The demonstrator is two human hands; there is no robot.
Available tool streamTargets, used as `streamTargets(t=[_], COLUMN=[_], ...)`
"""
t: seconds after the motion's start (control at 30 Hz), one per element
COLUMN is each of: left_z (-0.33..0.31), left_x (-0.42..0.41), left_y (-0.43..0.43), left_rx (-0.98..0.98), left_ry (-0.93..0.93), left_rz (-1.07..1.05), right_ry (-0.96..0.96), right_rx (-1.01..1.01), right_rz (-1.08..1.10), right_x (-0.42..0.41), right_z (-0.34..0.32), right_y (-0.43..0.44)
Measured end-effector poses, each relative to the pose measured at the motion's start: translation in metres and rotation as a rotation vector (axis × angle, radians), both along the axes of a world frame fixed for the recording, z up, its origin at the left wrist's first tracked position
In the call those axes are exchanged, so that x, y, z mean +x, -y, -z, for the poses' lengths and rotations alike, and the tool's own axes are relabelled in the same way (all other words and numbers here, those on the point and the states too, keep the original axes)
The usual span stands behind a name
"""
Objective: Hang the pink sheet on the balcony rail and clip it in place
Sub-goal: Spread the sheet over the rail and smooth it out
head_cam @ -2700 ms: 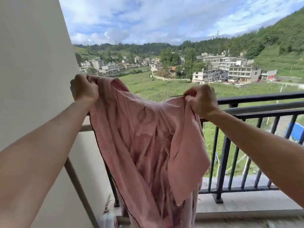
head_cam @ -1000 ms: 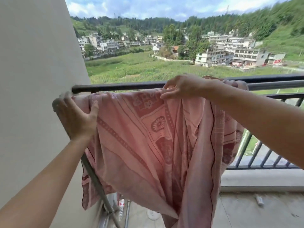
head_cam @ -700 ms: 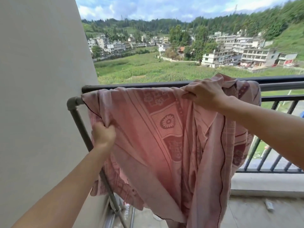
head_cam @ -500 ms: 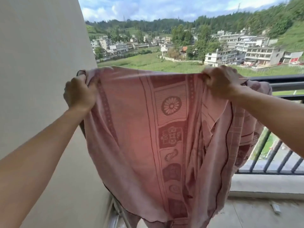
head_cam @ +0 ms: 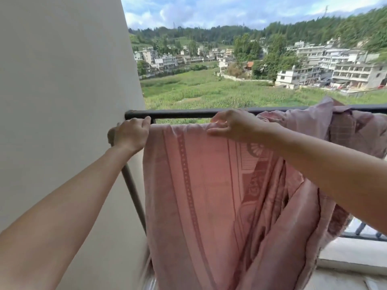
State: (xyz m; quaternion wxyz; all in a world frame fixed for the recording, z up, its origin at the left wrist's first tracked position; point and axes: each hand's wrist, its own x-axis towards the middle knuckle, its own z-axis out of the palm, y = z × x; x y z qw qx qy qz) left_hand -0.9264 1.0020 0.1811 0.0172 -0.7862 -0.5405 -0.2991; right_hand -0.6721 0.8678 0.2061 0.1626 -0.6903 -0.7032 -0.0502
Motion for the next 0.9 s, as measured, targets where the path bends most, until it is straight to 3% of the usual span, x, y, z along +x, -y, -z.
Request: streamTargets(t=[0.07, 0.13, 0.17, 0.27, 0.3, 0.4, 0.5, 0.6, 0.77, 0.9], left_z=[0.028, 0.064, 0.080, 0.110, 0.115, 0.111, 0.085, 0.059, 0.056, 0.077], left_x=[-0.010, -0.014, -0.011, 0.006, 0.009, 0.000, -0.014, -0.012, -0.015, 0.003], left_y=[0.008, 0.024, 0.034, 0.052, 0.052, 0.041, 0.034, 0.033, 0.050, 0.052], left_rx=[0.229, 0.252, 0.114, -0.559, -0.634, -0.466, -0.373, -0.648, -1.234, -1.242], left_ry=[0.160, 0.421, 0.579, 0.945, 0.952, 0.828, 0.847, 0.938, 0.866, 0.721], left_rz=[0.040, 0.024, 0.013, 0.081, 0.111, 0.080, 0.107, 0.178, 0.295, 0.325], right_ry=[0.154, 0.250, 0.281, 0.324, 0.323, 0.250, 0.093, -0.045, -0.396, -0.501], right_rx=[0.087, 0.196, 0.244, 0.352, 0.387, 0.469, 0.468, 0.460, 0.473, 0.427], right_rz=[0.032, 0.040, 0.023, -0.025, -0.033, -0.002, 0.074, 0.121, 0.259, 0.259], right_x=[-0.009, -0.007, -0.004, 0.004, 0.007, 0.007, 0.003, 0.010, 0.039, 0.049], right_z=[0.011, 0.021, 0.026, 0.035, 0.037, 0.041, 0.036, 0.025, -0.012, -0.010], right_y=[-0.008, -0.013, -0.015, -0.012, -0.012, -0.008, -0.010, -0.019, -0.031, -0.037])
